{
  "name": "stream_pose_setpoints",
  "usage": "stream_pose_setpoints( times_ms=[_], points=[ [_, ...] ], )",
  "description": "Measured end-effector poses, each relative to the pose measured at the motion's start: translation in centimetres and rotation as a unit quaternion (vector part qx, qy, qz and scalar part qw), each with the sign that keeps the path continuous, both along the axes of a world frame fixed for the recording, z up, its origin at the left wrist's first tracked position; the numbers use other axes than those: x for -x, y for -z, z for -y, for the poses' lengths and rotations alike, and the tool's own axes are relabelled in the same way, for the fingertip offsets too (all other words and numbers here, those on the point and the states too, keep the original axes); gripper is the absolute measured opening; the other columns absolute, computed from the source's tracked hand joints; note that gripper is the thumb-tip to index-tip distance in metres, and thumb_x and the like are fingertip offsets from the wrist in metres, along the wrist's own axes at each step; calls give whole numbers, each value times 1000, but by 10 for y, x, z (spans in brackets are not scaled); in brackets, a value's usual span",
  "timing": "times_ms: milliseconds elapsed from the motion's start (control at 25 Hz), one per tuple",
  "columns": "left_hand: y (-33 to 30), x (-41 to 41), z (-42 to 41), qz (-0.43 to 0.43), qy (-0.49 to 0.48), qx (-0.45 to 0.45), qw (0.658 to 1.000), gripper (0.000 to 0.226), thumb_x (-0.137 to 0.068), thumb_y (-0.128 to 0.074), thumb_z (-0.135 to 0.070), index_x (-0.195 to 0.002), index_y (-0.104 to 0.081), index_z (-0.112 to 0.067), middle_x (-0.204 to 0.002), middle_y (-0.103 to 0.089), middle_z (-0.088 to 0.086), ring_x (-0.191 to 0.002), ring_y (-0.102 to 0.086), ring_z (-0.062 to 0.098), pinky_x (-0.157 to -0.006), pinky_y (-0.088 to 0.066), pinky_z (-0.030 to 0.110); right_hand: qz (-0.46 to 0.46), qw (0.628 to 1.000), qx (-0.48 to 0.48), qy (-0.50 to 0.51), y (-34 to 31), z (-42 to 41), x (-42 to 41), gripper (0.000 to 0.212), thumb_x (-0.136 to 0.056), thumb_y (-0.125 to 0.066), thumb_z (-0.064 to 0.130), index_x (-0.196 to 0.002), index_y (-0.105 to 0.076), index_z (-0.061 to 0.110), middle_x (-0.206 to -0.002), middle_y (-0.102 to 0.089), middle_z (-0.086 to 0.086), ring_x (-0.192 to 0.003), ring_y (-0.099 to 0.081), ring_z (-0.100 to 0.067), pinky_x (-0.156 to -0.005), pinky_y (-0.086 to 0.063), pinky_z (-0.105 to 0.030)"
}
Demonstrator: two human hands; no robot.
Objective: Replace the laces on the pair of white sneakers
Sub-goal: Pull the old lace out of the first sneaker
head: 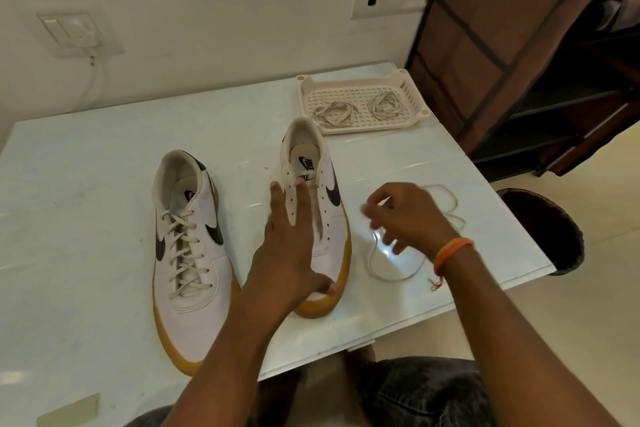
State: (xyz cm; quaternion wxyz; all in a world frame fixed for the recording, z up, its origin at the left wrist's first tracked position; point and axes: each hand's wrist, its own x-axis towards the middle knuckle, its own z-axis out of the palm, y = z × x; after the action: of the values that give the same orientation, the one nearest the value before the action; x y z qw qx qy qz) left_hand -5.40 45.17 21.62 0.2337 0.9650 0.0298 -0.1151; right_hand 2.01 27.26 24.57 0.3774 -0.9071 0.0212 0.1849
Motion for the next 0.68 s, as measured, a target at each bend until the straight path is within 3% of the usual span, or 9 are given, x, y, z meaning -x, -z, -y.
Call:
stream_pose_setpoints(
  times_ms=[80,160,200,320,440,520,560,680],
  points=[
    [1,0,2,-55,-83,-15,995,148,-57,-88,-54,-151,21,-20,-160,1,14,-140,-34,32,-100,-45,36,-34,995,6,-98,9,-31,17,43,-86,-66,48,-114,-60,15,-99,-67,-4,-82,-67,-18,-64,-53,-28],
    [2,2,5,-68,-136,-18,988,123,-56,-84,-61,-149,-17,-16,-140,-36,11,-121,-52,25,-88,-50,30,22,993,18,-111,18,-48,22,49,-87,-63,49,-123,-57,16,-107,-63,-3,-96,-61,-16,-77,-47,-25],
    [3,3,5,-56,-147,-16,987,110,-56,-83,-64,-141,-31,-19,-129,-44,6,-112,-56,22,-80,-49,26,39,995,-8,-95,17,-53,22,48,-88,-64,46,-124,-56,15,-108,-63,-3,-97,-59,-16,-79,-46,-25],
    [5,2,0,-37,-169,17,985,94,-56,-82,-65,-129,-43,-21,-117,-52,1,-99,-57,16,-71,-45,23,52,993,-47,-93,22,-60,16,39,-89,-67,32,-117,-59,6,-105,-62,-11,-95,-59,-24,-82,-50,-31],
    [1,1,-5,-94,-132,37,986,106,-59,-87,-52,-141,-30,-17,-130,-44,6,-111,-53,19,-82,-51,27,42,984,-28,-172,28,-62,14,45,-86,-70,30,-124,-55,12,-117,-51,-7,-109,-53,-24,-91,-48,-30],
    [-2,2,-8,-143,-84,28,986,117,-63,-89,-37,-150,-15,-13,-141,-33,10,-125,-45,25,-93,-50,29,16,974,-24,-223,24,-50,8,78,-79,-77,29,-145,-38,18,-133,-42,-1,-126,-43,-20,-98,-41,-26],
    [-5,4,-12,-133,-67,16,989,112,-66,-89,-31,-150,-17,-14,-141,-33,10,-126,-43,26,-94,-48,28,4,970,-8,-245,22,-41,6,97,-74,-82,31,-152,-25,21,-140,-36,0,-132,-36,-20,-103,-38,-28],
    [-18,10,-35,20,-87,-27,996,74,-78,-73,-12,-144,-39,-22,-131,-38,4,-121,-35,23,-86,-35,24,-37,934,155,-320,21,-29,12,148,-53,-92,44,-152,17,31,-150,-15,-5,-137,-23,-29,-110,-35,-43]
  ],
)
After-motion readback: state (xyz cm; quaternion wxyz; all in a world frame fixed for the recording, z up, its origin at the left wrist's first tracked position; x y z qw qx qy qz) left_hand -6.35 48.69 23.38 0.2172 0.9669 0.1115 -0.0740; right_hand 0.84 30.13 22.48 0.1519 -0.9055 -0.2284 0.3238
